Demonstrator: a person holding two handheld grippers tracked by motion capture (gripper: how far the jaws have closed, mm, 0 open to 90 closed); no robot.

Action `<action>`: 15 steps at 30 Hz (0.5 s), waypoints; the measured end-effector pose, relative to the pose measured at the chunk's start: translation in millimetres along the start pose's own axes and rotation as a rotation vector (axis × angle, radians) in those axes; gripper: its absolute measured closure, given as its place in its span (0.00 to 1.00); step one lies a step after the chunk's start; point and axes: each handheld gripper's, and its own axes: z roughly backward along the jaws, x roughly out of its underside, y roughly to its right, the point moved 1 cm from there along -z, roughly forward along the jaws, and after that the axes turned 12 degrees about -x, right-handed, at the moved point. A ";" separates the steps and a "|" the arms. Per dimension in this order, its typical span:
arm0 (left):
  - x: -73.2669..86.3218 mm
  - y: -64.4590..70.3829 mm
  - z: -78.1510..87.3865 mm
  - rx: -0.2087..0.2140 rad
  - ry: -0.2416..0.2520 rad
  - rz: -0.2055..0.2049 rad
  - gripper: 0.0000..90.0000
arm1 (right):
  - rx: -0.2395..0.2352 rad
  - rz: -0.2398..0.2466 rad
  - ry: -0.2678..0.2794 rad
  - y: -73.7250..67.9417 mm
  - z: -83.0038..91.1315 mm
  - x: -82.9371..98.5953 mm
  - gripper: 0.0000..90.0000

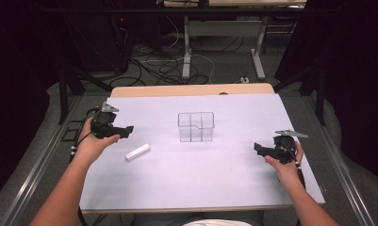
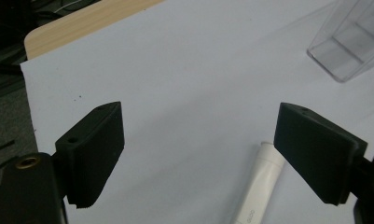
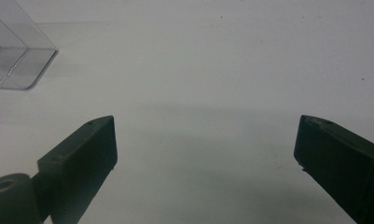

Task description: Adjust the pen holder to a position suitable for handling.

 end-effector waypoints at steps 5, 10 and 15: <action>-0.1 8.9 -5.1 0.013 -0.027 -0.086 0.20 | -0.001 0.003 -0.001 0.2 0.0 0.1 0.06; 0.0 11.9 -8.4 0.017 -0.069 -0.137 0.23 | 0.000 0.004 -0.001 0.4 0.2 0.1 0.06; 1.5 11.1 -11.6 0.020 -0.095 -0.164 0.26 | -0.001 0.005 0.000 0.5 0.4 0.1 0.06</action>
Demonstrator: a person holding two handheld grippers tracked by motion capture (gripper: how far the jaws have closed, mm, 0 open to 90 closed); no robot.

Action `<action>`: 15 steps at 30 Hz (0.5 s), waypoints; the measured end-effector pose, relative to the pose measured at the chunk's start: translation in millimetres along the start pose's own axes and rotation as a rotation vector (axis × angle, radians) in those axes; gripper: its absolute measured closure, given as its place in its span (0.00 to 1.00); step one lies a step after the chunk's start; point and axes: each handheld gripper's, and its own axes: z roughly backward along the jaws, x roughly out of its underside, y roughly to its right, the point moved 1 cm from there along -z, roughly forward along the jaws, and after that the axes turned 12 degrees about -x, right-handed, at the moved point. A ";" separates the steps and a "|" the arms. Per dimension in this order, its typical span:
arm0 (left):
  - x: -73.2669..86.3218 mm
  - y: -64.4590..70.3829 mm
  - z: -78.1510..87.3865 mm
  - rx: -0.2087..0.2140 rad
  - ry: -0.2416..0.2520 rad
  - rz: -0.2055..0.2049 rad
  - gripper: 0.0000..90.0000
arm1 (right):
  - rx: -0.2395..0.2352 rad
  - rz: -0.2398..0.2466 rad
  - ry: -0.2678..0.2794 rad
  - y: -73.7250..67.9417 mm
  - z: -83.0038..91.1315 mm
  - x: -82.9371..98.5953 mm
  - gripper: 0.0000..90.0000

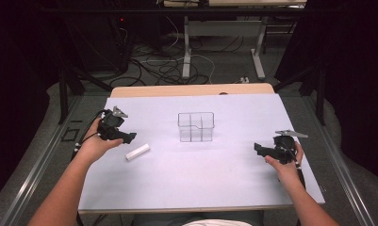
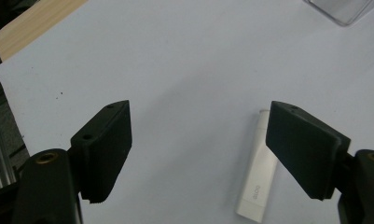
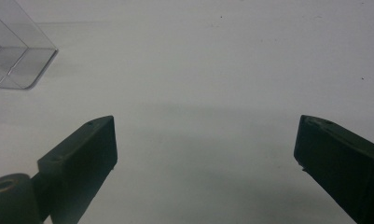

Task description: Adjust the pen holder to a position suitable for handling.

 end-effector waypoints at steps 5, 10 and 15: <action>1.2 -0.8 -3.4 0.009 -0.022 -0.043 0.29 | -0.002 -0.004 0.002 -0.8 -0.2 -0.7 0.06; 2.0 1.4 -6.3 0.041 -0.032 -0.084 0.31 | -0.002 -0.001 -0.002 -1.7 -1.1 0.0 0.06; 3.5 6.4 -9.0 0.063 -0.075 -0.132 0.33 | -0.003 -0.002 0.000 -1.8 -0.2 0.0 0.06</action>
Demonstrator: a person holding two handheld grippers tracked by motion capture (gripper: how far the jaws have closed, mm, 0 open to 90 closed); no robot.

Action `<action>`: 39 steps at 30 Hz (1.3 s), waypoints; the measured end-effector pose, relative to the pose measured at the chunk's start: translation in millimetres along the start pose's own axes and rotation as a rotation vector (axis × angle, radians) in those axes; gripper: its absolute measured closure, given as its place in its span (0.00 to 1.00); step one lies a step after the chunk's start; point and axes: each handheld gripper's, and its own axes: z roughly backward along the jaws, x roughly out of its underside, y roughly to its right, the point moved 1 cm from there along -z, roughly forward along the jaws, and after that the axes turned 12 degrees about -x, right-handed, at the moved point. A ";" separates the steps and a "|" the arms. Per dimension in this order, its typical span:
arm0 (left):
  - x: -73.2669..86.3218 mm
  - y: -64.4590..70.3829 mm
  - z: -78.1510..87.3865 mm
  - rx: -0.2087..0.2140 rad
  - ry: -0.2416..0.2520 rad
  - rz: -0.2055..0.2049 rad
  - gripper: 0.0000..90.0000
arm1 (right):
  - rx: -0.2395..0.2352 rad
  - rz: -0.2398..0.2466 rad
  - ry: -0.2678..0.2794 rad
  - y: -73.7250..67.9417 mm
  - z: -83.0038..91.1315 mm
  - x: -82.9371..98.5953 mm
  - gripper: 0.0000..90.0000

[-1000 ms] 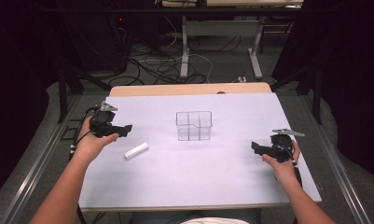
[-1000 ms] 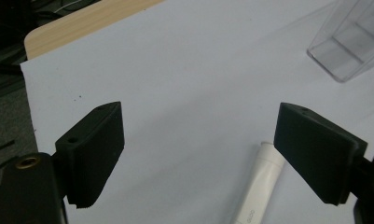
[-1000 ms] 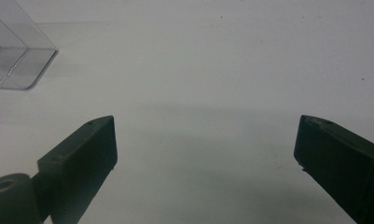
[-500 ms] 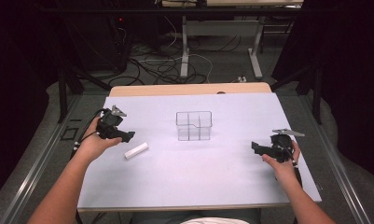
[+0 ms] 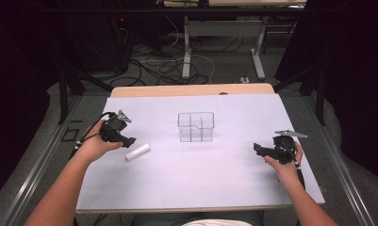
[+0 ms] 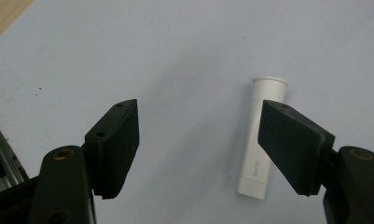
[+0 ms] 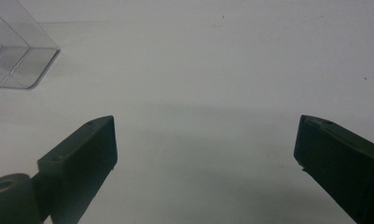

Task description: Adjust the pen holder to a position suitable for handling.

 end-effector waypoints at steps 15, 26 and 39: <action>13.7 16.3 -20.4 0.100 -0.084 -0.002 0.54 | -0.005 0.004 -0.007 -0.4 -3.3 -0.7 0.06; 21.7 28.5 -30.7 0.145 -0.158 -0.051 0.61 | -0.007 -0.002 -0.009 -1.1 -2.5 0.1 0.06; 23.9 32.2 -34.9 0.161 -0.189 -0.098 0.75 | -0.004 0.005 -0.010 -0.9 -3.0 -0.4 0.06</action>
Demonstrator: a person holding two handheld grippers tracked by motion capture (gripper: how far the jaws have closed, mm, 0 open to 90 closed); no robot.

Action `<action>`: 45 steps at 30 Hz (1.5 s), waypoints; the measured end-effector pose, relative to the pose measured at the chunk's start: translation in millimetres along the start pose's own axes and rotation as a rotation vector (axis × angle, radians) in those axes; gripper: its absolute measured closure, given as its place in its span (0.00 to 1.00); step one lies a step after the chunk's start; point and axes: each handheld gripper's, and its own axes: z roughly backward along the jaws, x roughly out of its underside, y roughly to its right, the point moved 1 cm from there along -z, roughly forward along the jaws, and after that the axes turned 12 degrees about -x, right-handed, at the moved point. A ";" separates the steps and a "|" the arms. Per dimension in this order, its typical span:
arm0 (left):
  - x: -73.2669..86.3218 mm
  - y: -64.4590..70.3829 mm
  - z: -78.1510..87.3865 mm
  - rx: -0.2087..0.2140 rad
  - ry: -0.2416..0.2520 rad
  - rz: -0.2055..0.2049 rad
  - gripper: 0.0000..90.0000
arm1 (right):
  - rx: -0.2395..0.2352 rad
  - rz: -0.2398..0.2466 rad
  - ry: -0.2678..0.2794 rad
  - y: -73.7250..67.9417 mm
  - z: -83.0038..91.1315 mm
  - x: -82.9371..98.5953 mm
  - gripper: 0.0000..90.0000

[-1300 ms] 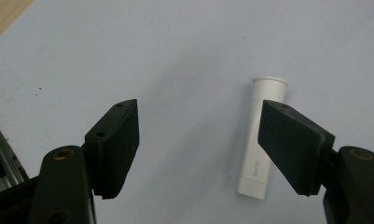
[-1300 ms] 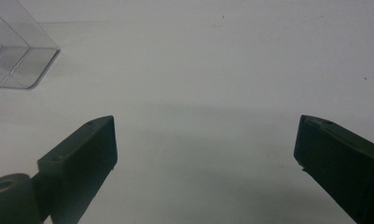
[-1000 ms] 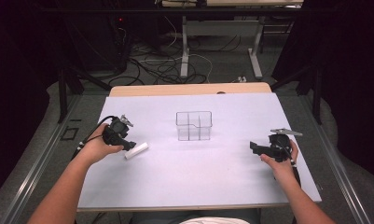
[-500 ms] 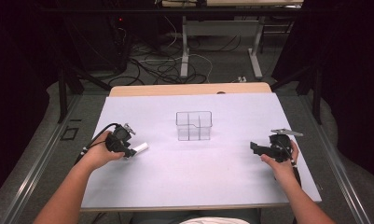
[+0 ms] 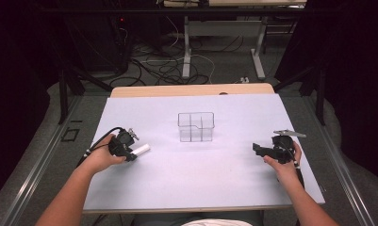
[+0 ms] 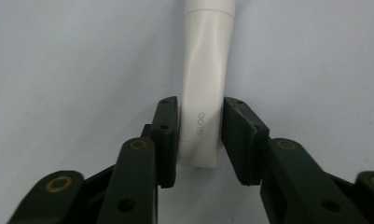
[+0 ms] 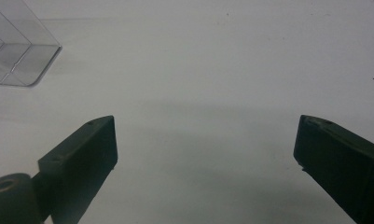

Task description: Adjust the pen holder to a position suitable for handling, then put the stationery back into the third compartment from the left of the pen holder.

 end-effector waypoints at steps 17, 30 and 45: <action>-1.9 0.2 -1.0 0.014 -0.012 -0.043 0.79 | 0.001 -0.008 -0.004 -0.3 -0.1 0.3 0.06; -0.9 -0.8 0.8 0.021 0.009 0.020 0.79 | 0.001 0.000 -0.007 -0.1 -0.5 0.7 0.06; -3.8 -5.4 14.4 0.040 0.126 0.187 0.79 | 0.002 -0.001 -0.006 0.0 -0.4 0.9 0.06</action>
